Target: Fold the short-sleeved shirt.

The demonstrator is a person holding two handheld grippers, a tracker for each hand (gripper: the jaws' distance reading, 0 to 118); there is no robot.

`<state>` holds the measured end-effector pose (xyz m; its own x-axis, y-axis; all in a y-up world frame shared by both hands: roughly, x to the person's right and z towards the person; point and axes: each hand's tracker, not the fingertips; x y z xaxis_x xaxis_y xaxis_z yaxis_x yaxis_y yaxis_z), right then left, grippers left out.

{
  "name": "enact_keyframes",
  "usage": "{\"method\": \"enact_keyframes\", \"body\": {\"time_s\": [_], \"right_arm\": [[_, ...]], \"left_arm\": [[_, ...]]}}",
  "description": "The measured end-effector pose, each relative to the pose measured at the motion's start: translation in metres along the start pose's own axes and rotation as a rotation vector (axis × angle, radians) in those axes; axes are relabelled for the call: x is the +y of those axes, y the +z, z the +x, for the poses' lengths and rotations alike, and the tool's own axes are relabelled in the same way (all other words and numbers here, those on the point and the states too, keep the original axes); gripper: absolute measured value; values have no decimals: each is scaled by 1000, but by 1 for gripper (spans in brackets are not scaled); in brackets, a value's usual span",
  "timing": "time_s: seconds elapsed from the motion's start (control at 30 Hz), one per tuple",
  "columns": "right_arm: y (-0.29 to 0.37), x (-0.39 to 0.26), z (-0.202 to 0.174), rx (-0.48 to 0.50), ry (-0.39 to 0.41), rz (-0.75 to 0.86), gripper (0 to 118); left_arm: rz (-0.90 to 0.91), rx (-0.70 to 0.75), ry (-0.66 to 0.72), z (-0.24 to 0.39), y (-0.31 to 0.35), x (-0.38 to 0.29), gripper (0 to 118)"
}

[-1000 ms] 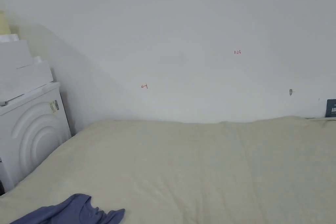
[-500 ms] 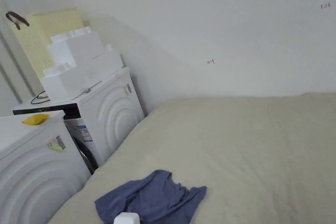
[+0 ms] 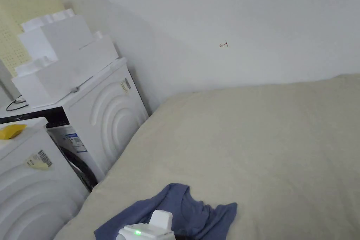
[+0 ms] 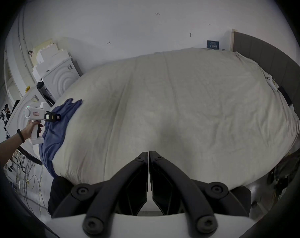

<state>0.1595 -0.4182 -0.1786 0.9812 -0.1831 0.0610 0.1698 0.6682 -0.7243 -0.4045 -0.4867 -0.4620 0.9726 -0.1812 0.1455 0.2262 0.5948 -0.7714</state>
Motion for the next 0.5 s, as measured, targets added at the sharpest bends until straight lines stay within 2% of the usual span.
{"method": "enact_keyframes", "body": {"time_s": [0.17,0.23,0.27,0.3,0.33,0.37,0.43,0.5], "right_arm": [[-10,2,0,-29,30,-45,1],[-14,4,-2,-33,39,-52,1],[-16,5,-3,-30,41,-54,1],[-17,6,-5,-24,41,-55,1],[-18,6,-6,-15,41,-55,1],[-19,7,-8,-2,40,-56,1],[-20,7,-11,12,40,-56,1],[-18,6,-13,26,45,-53,1]], "left_arm": [[7,-10,194,-22,-30,-7,98],[21,-5,214,-21,-30,-10,93],[52,19,252,-21,-27,-10,72],[65,36,255,-18,-24,-9,43],[67,39,239,-13,-24,-7,19],[36,79,191,-7,-26,-5,11],[19,85,160,-1,-27,-3,10],[2,81,191,-3,-24,3,7]]}}
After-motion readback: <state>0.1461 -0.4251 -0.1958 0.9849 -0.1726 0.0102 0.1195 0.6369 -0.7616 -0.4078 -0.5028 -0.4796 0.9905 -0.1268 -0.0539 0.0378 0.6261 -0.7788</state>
